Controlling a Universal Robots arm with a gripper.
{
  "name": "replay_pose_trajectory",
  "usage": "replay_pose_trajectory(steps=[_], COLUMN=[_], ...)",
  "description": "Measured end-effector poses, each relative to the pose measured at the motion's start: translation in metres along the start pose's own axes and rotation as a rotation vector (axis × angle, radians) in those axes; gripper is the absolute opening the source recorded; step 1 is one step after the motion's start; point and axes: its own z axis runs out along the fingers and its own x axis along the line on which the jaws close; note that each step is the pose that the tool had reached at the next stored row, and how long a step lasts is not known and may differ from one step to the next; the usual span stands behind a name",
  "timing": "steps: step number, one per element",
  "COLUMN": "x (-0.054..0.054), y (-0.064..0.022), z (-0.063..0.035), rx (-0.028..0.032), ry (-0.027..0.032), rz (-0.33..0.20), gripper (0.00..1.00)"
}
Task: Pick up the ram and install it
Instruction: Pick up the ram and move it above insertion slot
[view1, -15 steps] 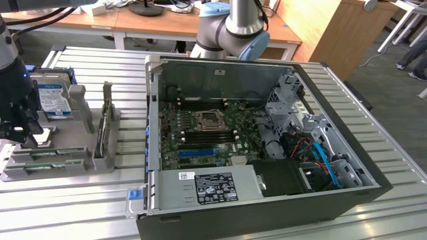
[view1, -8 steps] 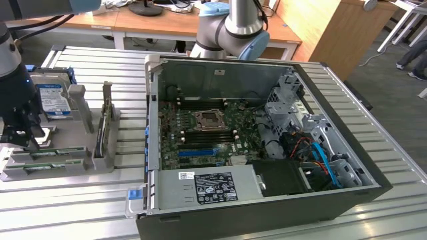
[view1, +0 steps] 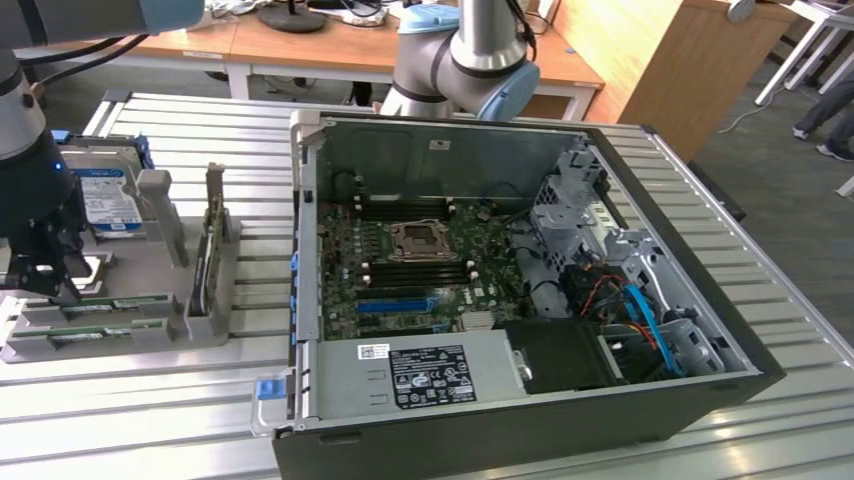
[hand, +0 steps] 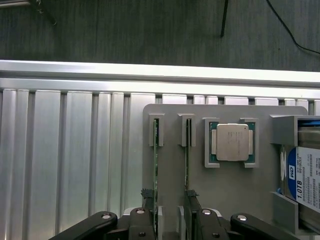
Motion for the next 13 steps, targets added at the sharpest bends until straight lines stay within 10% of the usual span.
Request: replay_pose_trajectory(steps=[13], x=[0.0007], y=[-0.0041], z=[-0.0002], rx=[-0.0003], ry=[0.0005], rz=[-0.009], gripper=[0.37])
